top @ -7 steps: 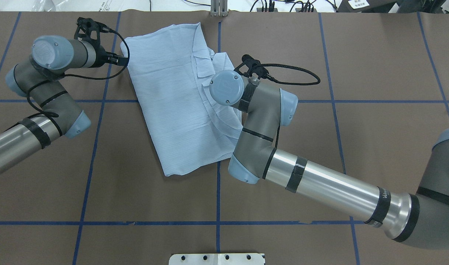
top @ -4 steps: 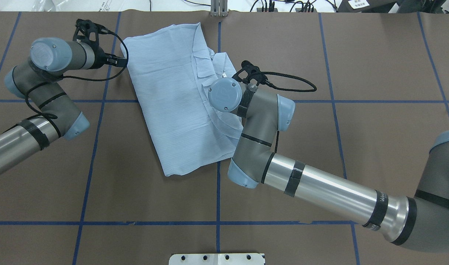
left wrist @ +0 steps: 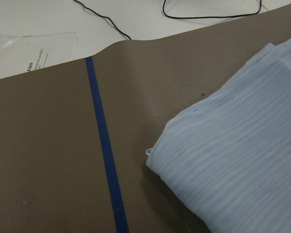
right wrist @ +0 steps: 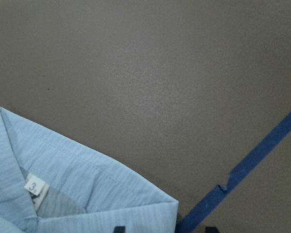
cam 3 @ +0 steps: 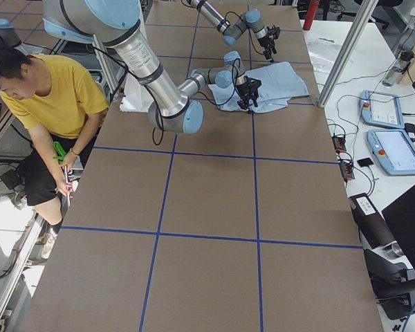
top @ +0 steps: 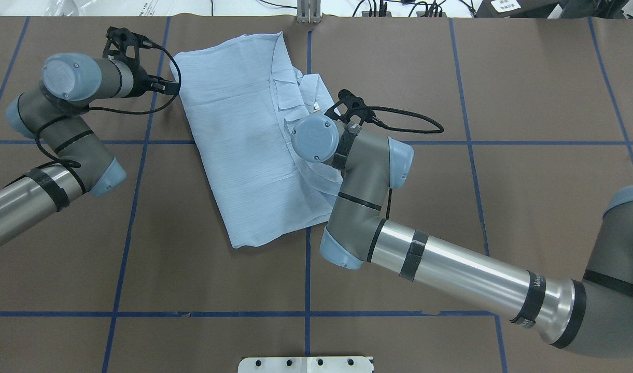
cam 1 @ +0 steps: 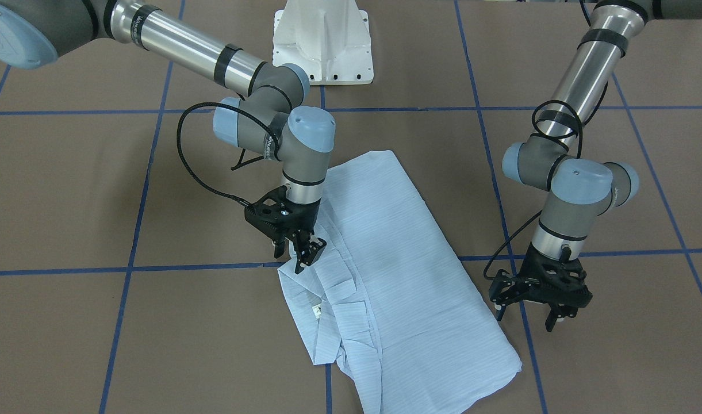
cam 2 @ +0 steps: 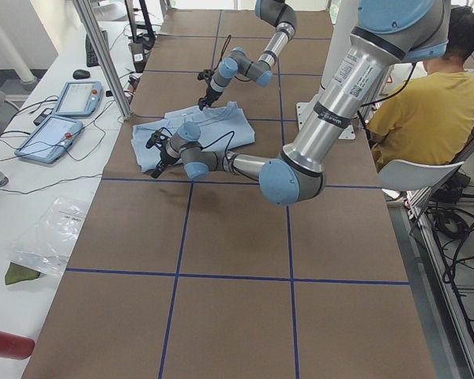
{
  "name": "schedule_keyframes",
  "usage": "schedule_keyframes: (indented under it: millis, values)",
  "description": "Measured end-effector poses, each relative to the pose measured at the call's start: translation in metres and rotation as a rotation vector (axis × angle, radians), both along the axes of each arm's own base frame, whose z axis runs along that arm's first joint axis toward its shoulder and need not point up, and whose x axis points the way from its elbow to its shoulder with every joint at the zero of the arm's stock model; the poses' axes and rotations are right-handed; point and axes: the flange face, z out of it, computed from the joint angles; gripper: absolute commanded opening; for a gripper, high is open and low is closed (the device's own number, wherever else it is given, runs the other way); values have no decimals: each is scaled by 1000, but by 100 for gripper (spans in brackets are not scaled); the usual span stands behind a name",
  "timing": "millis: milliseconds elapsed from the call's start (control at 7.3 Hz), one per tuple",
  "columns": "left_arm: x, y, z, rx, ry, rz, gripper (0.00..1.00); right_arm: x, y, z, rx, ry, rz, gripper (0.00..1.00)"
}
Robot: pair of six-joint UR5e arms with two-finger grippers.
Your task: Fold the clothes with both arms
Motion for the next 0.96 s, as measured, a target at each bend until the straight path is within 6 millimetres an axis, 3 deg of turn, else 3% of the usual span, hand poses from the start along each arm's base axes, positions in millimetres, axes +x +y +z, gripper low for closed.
schedule_keyframes:
  millis: [548,822,959]
  values:
    - [1,1,-5,7,6,2,100,-1,3,-5,14,-9,11,0]
    - [-1,5,-6,12,10,3,100,19,13,-9,31,-37,4,0]
    - [-2,7,-6,14,13,4,100,37,28,0,38,-46,-1,0]
